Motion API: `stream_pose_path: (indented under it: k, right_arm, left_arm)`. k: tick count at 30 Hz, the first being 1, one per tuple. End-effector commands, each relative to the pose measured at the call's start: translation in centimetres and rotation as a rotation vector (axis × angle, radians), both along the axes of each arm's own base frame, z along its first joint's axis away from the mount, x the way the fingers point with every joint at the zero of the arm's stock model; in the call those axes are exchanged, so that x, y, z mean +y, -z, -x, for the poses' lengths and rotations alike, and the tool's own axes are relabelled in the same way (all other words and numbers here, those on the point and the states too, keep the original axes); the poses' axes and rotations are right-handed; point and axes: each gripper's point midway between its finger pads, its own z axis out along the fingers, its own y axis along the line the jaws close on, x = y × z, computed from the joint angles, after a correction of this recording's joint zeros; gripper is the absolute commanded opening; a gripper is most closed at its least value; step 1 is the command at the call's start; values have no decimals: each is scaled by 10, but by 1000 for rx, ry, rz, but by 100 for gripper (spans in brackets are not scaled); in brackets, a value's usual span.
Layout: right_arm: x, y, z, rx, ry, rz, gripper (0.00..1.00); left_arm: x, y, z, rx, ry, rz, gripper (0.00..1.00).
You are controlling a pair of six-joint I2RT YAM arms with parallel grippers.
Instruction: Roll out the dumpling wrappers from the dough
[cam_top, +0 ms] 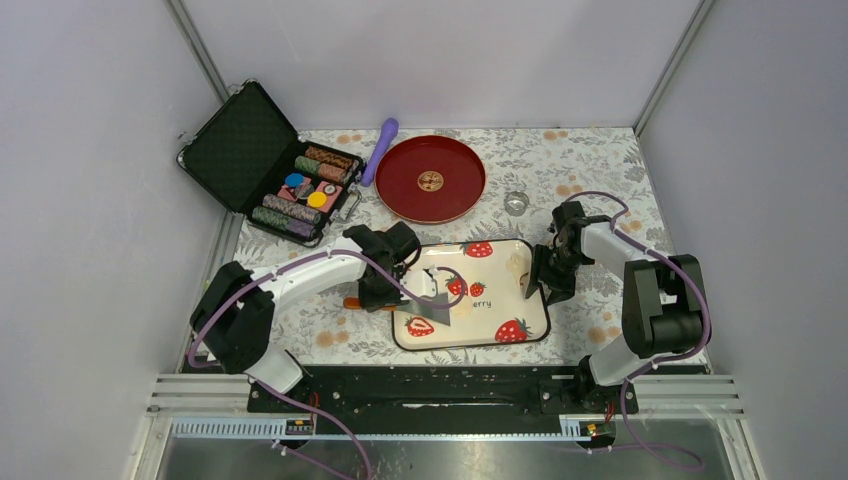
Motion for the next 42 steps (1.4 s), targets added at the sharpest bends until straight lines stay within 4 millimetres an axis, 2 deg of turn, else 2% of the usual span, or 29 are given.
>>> stream_pose_path:
  k: [1, 14, 35, 42]
  right_arm:
    - [5, -2, -5, -11, -18, -19, 59]
    - [7, -2, -3, -4, -20, -31, 58]
    - [10, 0, -2, 4, -21, -45, 57]
    - [10, 0, -1, 7, -25, -49, 57]
  left_arm:
    - [-6, -8, -3, 4, 16, 17, 0]
    - [-12, -11, -9, 34, 7, -1, 0]
    - [-24, -5, -7, 59, 14, -13, 0]
    - [-14, -11, -9, 14, 15, -31, 0]
